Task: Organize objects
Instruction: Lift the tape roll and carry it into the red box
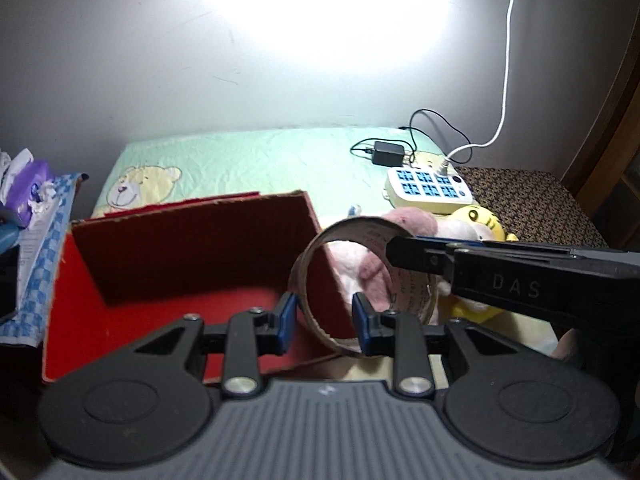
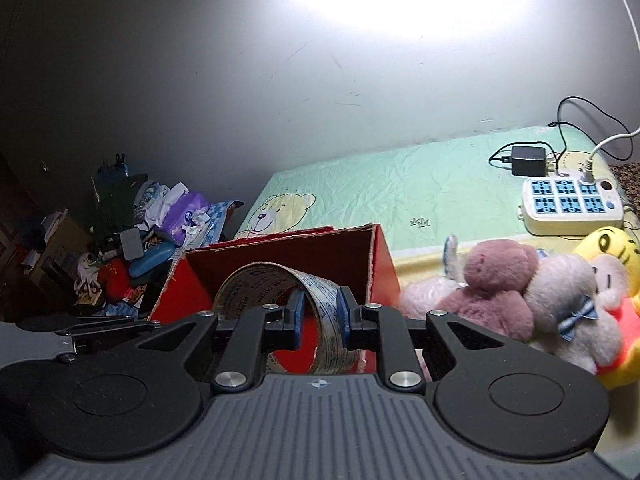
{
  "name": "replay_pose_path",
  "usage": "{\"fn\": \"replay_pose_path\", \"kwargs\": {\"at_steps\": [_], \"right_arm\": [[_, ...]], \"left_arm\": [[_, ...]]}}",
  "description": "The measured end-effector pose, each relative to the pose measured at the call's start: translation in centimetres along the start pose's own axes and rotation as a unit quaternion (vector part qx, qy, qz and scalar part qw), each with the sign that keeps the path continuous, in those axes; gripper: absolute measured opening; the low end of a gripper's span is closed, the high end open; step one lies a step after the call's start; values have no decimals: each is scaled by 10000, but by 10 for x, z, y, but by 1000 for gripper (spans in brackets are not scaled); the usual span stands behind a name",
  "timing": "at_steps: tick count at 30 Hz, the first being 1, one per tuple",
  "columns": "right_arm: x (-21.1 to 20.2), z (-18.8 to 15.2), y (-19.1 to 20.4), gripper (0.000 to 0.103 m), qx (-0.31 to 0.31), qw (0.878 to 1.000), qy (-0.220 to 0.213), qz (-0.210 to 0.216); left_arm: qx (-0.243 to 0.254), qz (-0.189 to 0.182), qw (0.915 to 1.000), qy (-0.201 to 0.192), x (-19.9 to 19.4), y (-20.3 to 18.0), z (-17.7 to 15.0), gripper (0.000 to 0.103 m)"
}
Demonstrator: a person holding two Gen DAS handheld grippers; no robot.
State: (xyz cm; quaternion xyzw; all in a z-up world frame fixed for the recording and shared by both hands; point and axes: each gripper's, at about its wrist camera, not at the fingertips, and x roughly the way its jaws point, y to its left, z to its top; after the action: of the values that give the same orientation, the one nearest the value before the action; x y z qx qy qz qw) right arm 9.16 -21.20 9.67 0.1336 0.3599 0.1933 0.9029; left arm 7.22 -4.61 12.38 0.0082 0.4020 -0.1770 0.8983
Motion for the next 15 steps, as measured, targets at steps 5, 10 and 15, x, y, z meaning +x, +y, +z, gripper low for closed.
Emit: {"fn": "replay_pose_path", "kwargs": {"at_steps": [5,10,15], "right_arm": [[55,2,21,19,-86,9992,348,-164],[103,-2,32,19,-295,9953,746,-544],[136,-5,27,19,-269,9894,1156,-837]], "left_arm": [[-217,19,9994,274,27,55,10,30],[-235,11,9968,759,74,89,9,30],[-357,-173,9913,1255,113,111,5,30]]}}
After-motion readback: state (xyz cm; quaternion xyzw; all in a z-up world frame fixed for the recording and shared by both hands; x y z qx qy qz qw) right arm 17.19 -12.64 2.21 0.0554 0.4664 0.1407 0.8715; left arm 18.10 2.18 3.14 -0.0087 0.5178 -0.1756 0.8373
